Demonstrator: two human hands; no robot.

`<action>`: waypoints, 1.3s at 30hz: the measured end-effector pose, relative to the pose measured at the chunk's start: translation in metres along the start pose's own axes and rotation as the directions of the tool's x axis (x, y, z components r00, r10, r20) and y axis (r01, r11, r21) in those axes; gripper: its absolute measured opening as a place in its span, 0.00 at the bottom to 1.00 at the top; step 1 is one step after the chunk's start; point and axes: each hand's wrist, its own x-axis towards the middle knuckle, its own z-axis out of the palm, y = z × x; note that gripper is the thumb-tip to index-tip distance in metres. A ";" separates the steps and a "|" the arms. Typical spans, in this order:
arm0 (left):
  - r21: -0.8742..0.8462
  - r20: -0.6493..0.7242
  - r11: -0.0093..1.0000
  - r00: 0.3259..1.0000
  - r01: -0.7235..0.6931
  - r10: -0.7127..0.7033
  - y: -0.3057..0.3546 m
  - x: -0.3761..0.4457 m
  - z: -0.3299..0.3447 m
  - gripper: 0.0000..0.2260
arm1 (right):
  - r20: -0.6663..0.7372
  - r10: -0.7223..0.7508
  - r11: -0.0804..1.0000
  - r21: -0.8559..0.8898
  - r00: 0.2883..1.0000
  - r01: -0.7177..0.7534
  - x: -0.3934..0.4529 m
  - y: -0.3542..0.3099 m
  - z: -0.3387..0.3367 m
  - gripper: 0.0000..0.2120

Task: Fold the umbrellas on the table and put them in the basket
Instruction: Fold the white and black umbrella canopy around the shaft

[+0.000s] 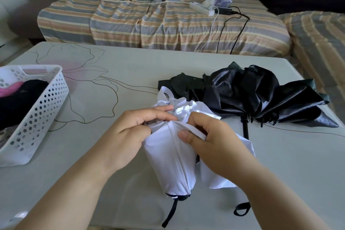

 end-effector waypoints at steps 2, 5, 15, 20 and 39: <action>-0.063 -0.009 0.998 1.000 0.007 -0.008 -0.001 0.000 0.001 0.27 | -0.041 0.023 0.999 0.034 0.999 -0.021 0.003 0.002 0.002 0.16; -0.133 -0.024 0.990 0.999 0.040 -0.043 -0.004 0.000 0.002 0.26 | -0.110 0.056 0.997 0.068 0.992 -0.049 0.004 0.003 0.006 0.16; 0.151 -0.199 0.988 0.980 0.021 0.010 0.009 -0.001 0.033 0.21 | -0.201 0.164 0.975 0.180 0.966 -0.128 0.001 0.001 0.011 0.08; 0.035 -0.321 0.999 0.946 -0.029 0.039 0.008 0.006 0.034 0.12 | -0.229 0.194 0.963 0.232 0.954 -0.141 0.004 0.008 0.012 0.14; 0.600 -0.226 0.698 0.755 -0.390 0.616 -0.004 0.005 0.022 0.09 | -0.266 -0.168 0.986 -0.046 0.949 0.161 -0.003 0.004 0.001 0.03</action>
